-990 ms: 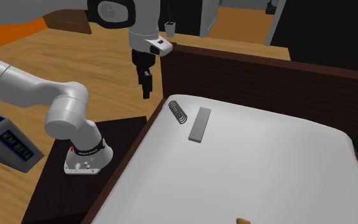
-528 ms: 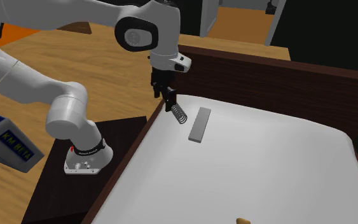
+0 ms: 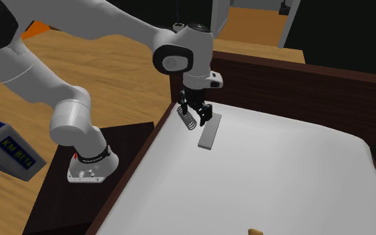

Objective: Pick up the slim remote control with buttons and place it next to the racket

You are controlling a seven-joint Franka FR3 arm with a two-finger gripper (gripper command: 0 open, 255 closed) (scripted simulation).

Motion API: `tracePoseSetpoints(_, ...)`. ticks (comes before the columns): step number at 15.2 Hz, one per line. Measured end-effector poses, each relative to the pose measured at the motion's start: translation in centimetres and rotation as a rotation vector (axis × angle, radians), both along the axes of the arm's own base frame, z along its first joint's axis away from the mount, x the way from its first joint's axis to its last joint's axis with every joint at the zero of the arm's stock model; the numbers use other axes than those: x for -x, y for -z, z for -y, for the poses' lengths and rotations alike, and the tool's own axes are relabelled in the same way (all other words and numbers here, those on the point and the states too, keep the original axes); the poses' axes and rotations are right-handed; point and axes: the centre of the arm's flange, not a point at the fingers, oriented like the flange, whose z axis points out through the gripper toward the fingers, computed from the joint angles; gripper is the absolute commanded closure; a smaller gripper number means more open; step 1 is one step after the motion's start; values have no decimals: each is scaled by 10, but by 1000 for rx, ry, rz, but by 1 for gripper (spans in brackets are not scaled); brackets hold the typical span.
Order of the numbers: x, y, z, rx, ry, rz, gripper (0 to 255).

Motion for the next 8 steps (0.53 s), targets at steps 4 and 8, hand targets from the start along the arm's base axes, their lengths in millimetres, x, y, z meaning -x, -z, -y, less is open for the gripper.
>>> tracePoseSetpoints(4,-38,30,1,-10,-129,24,0)
tracePoseSetpoints(8,-69,53,-6,-17,-227,44,0)
